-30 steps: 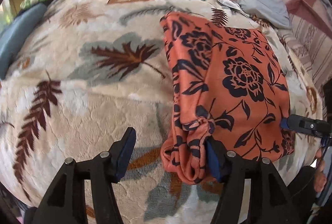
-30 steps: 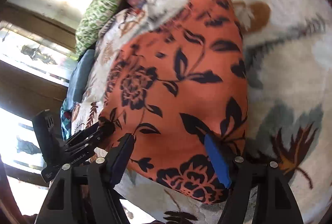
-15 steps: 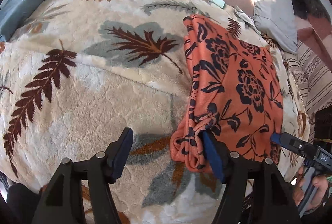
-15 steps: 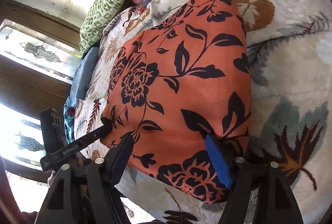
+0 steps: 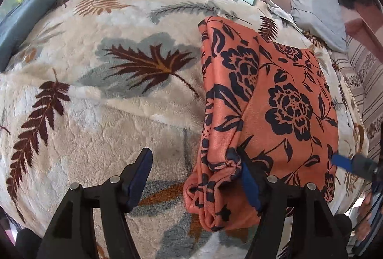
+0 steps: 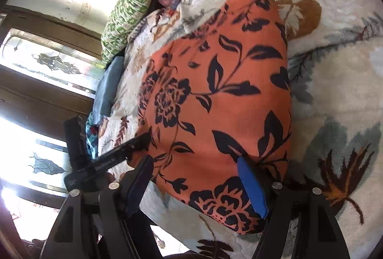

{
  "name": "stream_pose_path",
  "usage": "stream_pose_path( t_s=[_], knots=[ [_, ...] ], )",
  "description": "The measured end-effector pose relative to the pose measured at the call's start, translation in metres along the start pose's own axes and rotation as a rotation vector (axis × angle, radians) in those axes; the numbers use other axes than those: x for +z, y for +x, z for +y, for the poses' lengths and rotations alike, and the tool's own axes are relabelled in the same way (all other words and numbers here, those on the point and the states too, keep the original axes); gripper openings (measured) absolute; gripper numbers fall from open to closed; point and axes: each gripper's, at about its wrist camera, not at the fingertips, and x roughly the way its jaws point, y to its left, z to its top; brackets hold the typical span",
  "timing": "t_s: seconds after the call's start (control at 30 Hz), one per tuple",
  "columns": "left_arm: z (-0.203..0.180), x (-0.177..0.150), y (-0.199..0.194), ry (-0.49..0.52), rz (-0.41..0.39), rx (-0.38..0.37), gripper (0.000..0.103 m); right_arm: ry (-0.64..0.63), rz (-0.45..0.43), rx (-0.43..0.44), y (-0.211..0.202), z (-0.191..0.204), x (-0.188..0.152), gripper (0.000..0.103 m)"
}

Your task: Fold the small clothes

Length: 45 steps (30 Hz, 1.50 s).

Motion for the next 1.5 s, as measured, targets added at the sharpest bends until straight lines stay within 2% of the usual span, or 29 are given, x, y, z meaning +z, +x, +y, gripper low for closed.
stream_pose_path(
  t_s=[0.07,0.17,0.27,0.37,0.4,0.43,0.53,0.63,0.7,0.73,0.77,0.87,0.97,1.03,1.07,1.1,1.13,1.17,1.2,1.3,1.4,1.43,1.47,1.5],
  knots=[
    [-0.007,0.000,-0.001,0.050,-0.012,0.023,0.071,-0.009,-0.096,0.012,-0.021,0.002,0.020,0.076],
    [-0.004,0.000,0.002,0.041,-0.006,0.000,0.072,0.049,-0.199,-0.047,-0.035,-0.013,0.064,0.076],
    [0.002,-0.001,0.004,0.028,-0.005,-0.028,0.073,0.123,-0.180,-0.095,-0.014,-0.044,0.108,0.076],
    [0.004,0.000,0.006,0.027,-0.004,-0.036,0.077,0.180,-0.144,-0.125,0.015,-0.070,0.134,0.073],
    [0.004,0.000,0.007,0.027,-0.004,-0.036,0.078,0.196,-0.137,-0.109,0.023,-0.076,0.139,0.062],
    [0.005,-0.001,0.007,0.029,-0.007,-0.036,0.078,0.196,-0.127,-0.105,0.030,-0.079,0.142,0.024],
    [0.002,-0.002,0.007,0.040,-0.020,-0.015,0.079,0.171,-0.113,-0.213,0.041,-0.073,0.139,0.022],
    [-0.003,-0.004,0.001,0.056,-0.037,0.012,0.079,0.117,-0.138,-0.303,0.033,-0.055,0.134,0.028],
    [-0.006,-0.005,-0.007,0.067,-0.051,0.018,0.079,0.084,-0.177,-0.363,0.015,-0.039,0.127,0.056],
    [-0.007,-0.006,-0.012,0.069,-0.060,0.018,0.079,0.081,-0.204,-0.363,0.002,-0.031,0.119,0.077],
    [-0.009,-0.007,-0.018,0.071,-0.074,0.011,0.079,0.080,-0.233,-0.331,-0.011,-0.023,0.110,0.077],
    [-0.011,-0.010,-0.031,0.080,-0.108,0.006,0.079,0.029,-0.218,-0.227,-0.035,0.005,0.077,0.077],
    [-0.012,-0.016,-0.035,0.086,-0.114,0.008,0.079,0.046,-0.149,-0.019,-0.040,0.018,0.034,0.077],
    [-0.011,-0.019,-0.033,0.082,-0.102,0.014,0.079,0.101,-0.084,0.059,-0.027,0.008,0.007,0.077],
    [-0.011,-0.021,-0.032,0.078,-0.096,0.018,0.079,0.133,-0.051,0.027,-0.015,-0.003,-0.005,0.077],
    [-0.011,-0.023,-0.030,0.074,-0.088,0.023,0.079,0.171,-0.002,-0.060,0.001,-0.021,-0.015,0.077],
    [-0.011,-0.024,-0.031,0.072,-0.080,0.025,0.079,0.218,0.016,-0.057,0.012,-0.037,-0.023,0.075],
    [-0.011,-0.026,-0.033,0.072,-0.079,0.023,0.079,0.242,-0.037,-0.021,0.007,-0.040,-0.027,0.075],
    [-0.010,-0.028,-0.038,0.072,-0.092,0.023,0.079,0.261,-0.050,-0.011,0.001,-0.036,-0.027,0.075],
    [-0.007,-0.030,-0.052,0.056,-0.121,0.012,0.079,0.178,-0.098,-0.093,-0.019,-0.006,-0.025,0.075],
    [-0.009,-0.031,-0.054,0.053,-0.136,-0.008,0.079,0.109,-0.102,-0.019,-0.022,0.008,-0.032,0.078],
    [-0.013,-0.032,-0.048,0.074,-0.120,0.009,0.079,0.118,-0.084,-0.031,-0.014,0.001,-0.037,0.079],
    [-0.016,-0.033,-0.038,0.096,-0.091,0.050,0.079,0.142,-0.039,-0.087,-0.001,-0.011,-0.040,0.078],
    [-0.016,-0.034,-0.022,0.113,-0.047,0.119,0.079,0.176,-0.012,-0.093,0.011,-0.025,-0.044,0.078]
  ],
)
